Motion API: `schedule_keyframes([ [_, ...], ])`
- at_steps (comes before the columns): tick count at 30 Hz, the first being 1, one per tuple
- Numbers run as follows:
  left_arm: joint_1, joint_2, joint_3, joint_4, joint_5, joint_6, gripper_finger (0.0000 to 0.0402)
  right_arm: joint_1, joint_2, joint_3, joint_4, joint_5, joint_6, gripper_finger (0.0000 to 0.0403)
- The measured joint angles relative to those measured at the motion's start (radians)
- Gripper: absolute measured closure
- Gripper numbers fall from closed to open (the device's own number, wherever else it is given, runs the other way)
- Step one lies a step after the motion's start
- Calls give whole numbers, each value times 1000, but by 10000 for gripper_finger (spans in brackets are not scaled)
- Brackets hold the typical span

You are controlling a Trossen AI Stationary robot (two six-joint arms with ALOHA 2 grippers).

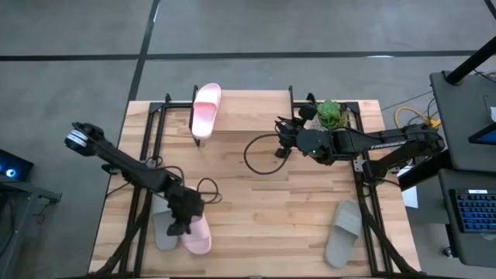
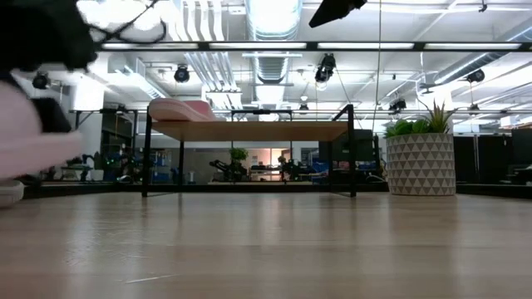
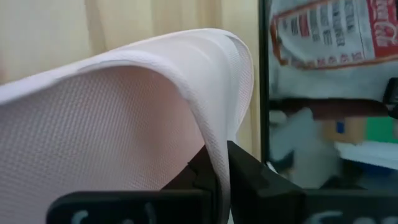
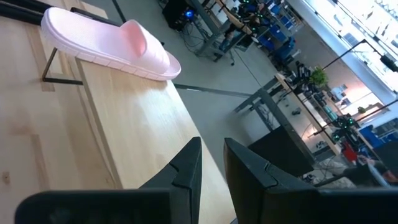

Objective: Pick and place slides into the shelf
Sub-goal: Put the pink slipper on the shelf

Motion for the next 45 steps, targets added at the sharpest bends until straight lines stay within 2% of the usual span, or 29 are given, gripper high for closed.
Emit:
schedule_keyframes([
  [3, 0, -80, 0, -1, -121, 31, 400, 0, 0, 0, 1, 0, -3, 344],
  [7, 0, -197, 0, -1, -346, 90, 401, 8, 0, 0, 0, -14, -2, 344],
  [11, -2, -299, 2, 3, -540, 203, 401, 35, -1, 0, 34, -83, -15, 344],
  [14, -2, -355, 10, 11, -672, 288, 401, 61, -1, 0, 62, -90, -30, 344],
  [19, -2, -402, 13, 148, -870, 487, 401, 103, -1, 0, 102, -148, -32, 344],
  [24, -2, -402, 13, 307, -1032, 731, 401, 130, -1, 0, 144, -321, -26, 344],
  [27, -2, -384, 14, 405, -1140, 867, 401, 132, -1, 0, 160, -383, -12, 342],
  [31, -2, -348, 14, 540, -1205, 1033, 401, 132, -2, 0, 162, -422, -12, 313],
  [40, 0, -240, 14, 827, -1273, 1290, 401, 131, 1, 0, 255, -527, -22, 189],
  [45, 2, -159, 13, 994, -1333, 1419, 401, 131, 1, 0, 274, -527, -48, 156],
])
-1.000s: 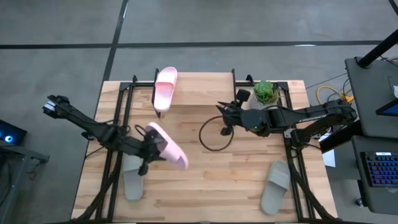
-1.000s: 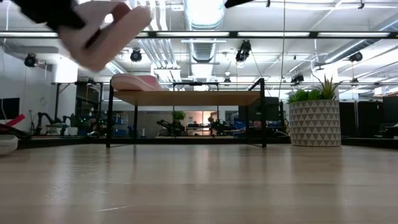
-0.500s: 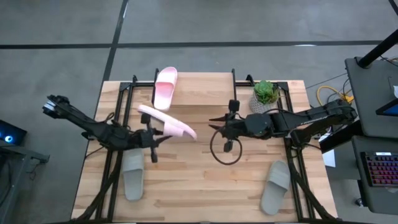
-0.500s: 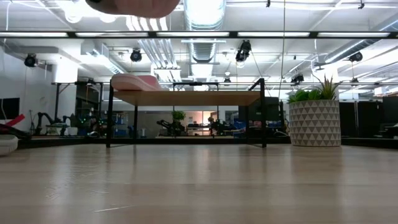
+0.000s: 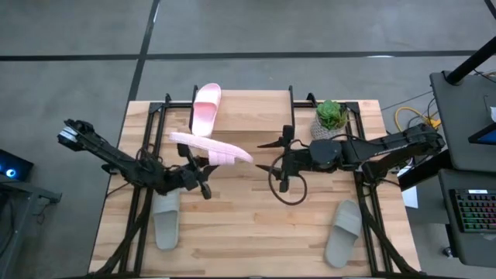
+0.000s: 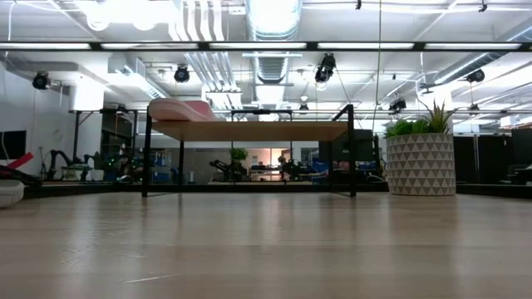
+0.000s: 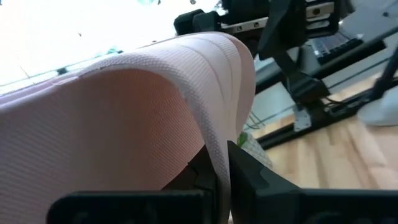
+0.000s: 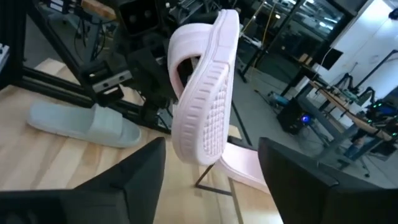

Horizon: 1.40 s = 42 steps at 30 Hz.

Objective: Pick and place slides into the shelf
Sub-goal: Put the pink slipper on the shelf

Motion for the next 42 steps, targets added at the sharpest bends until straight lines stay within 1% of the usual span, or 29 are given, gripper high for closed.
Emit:
schedule_keyframes([
  [3, 1, 48, 0, 94, 1, 68, 401, 0, 0, 0, 1, 0, -8, 150],
  [6, 8, 91, 0, 191, 8, 100, 402, 0, 0, 0, 12, 0, -14, 151],
  [10, 13, 144, 12, 268, 17, 135, 402, 0, 0, 0, 27, 1, -32, 156],
  [19, 26, 193, 56, 273, 98, 125, 402, 0, 1, 0, 27, -1, -32, 165],
  [22, 36, 199, 63, 280, 145, 83, 401, 0, 1, 0, 31, -2, -28, 170],
  [27, 53, 199, 63, 276, 156, 67, 401, 0, 1, 0, 37, 0, -25, 184],
  [30, 62, 203, 61, 270, 169, 35, 401, 0, 2, 0, 41, 1, -25, 206],
  [32, 65, 203, 61, 265, 179, 22, 401, 0, 2, 0, 52, 1, -25, 231],
  [34, 67, 203, 61, 264, 183, 22, 401, 0, 2, 0, 54, 0, -26, 265],
  [39, 68, 202, 58, 256, 182, 21, 401, -1, 1, 0, 48, 14, -28, 370],
  [42, 68, 202, 55, 255, 182, 22, 401, -1, 1, 0, 47, 27, -29, 374],
])
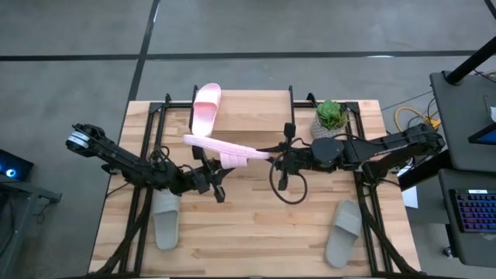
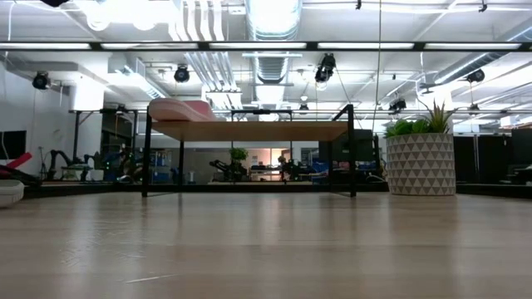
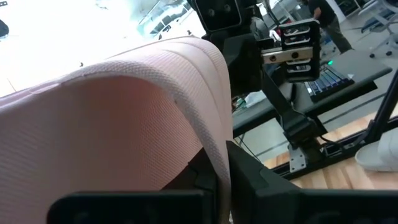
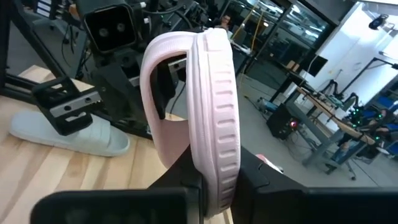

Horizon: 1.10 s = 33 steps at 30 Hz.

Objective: Pick and place slides into the shelf
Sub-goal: Put the pink slipper on the shelf

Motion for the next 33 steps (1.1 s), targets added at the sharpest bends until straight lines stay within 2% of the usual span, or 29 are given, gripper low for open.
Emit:
schedule_keyframes([
  [5, 0, -4, 0, -30, -9, 52, 376, -17, -8, 0, -28, 13, 62, 374],
  [11, 0, -15, -1, -101, -28, 143, 304, -70, -45, 0, -95, 10, 148, 375],
  [14, -4, -23, -2, -157, -85, 177, 266, -100, -72, 0, -133, 10, 186, 375],
  [18, -26, -44, -3, -193, -220, 263, 230, -136, -111, 0, -214, 17, 242, 375],
  [22, -57, -66, -4, -202, -316, 299, 217, -154, -140, 0, -264, 15, 270, 375],
  [26, -86, -133, -35, -197, -418, 290, 216, -154, -162, 0, -264, 13, 225, 375],
  [33, -105, -323, -135, -198, -453, 174, 216, -153, -182, 0, -267, 9, 195, 375],
])
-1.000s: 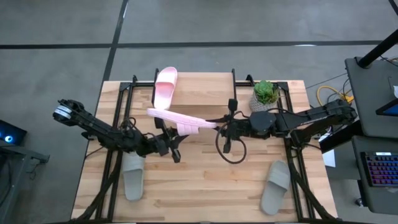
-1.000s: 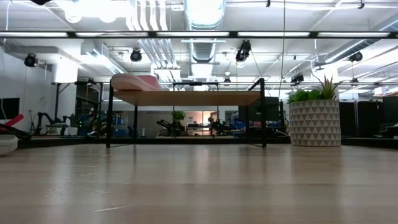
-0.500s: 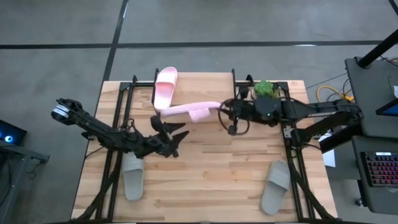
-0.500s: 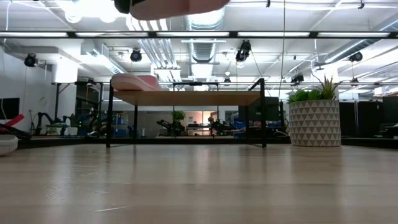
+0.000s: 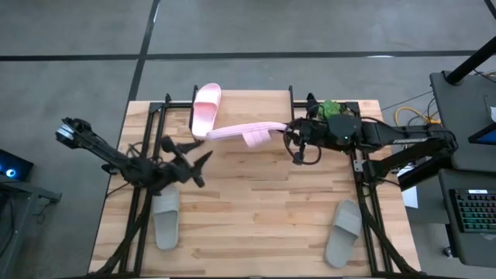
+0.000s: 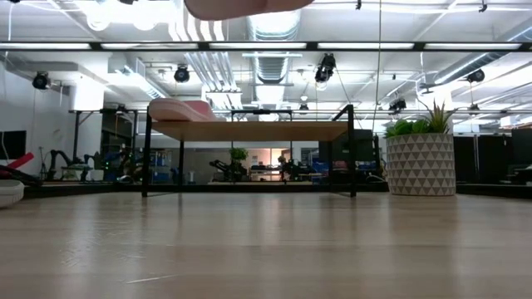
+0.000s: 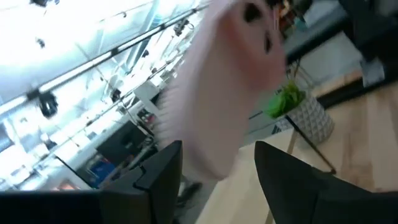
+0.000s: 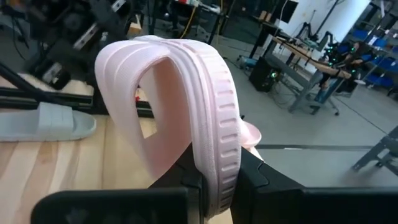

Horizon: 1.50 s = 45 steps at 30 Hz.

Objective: Pick and place slides into the shelf
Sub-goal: Put the pink slipper on the shelf

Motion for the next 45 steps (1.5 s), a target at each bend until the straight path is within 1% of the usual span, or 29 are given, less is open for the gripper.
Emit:
schedule_keyframes([
  [2, 0, -54, -32, -2, 3, -45, 216, 0, 1, 0, -4, -8, -9, 375],
  [7, 0, -161, -96, 0, 84, -209, 216, 0, 1, -10, 8, -15, -21, 375],
  [9, 0, -195, -118, -3, 118, -256, 216, 0, 1, -11, 8, -37, -25, 375],
  [12, 1, -233, -134, -7, 229, -339, 216, 0, 1, -11, 18, -42, -38, 375],
  [13, 1, -242, -135, -14, 251, -357, 216, 0, 1, -11, 22, -42, -39, 375],
  [16, 0, -252, -135, -60, 267, -384, 216, 0, 2, -11, 30, -44, -44, 375],
  [20, 2, -236, -136, -73, 271, -384, 215, 0, 5, -11, 37, -59, -44, 375],
  [22, 2, -226, -134, -74, 271, -386, 207, 0, 10, -12, 37, -59, -47, 375],
  [24, 2, -215, -127, -73, 271, -391, 191, 0, 16, -13, 36, -60, -48, 375],
  [30, 21, -175, -110, -73, 256, -411, 122, 0, 24, -13, 39, -60, -54, 375],
  [33, 42, -144, -106, -73, 256, -426, 105, 0, 24, -13, 43, -62, -54, 375],
  [35, 56, -123, -102, -61, 256, -437, 101, 0, 24, -13, 44, -70, -54, 375],
  [38, 76, -93, -101, 3, 260, -436, 100, 0, 24, -13, 45, -124, -47, 375],
  [40, 87, -75, -101, 24, 272, -436, 102, 0, 24, -13, 43, -132, -45, 375],
  [45, 94, -48, -95, 33, 289, -436, 129, 0, 24, -14, 36, -134, -44, 375],
])
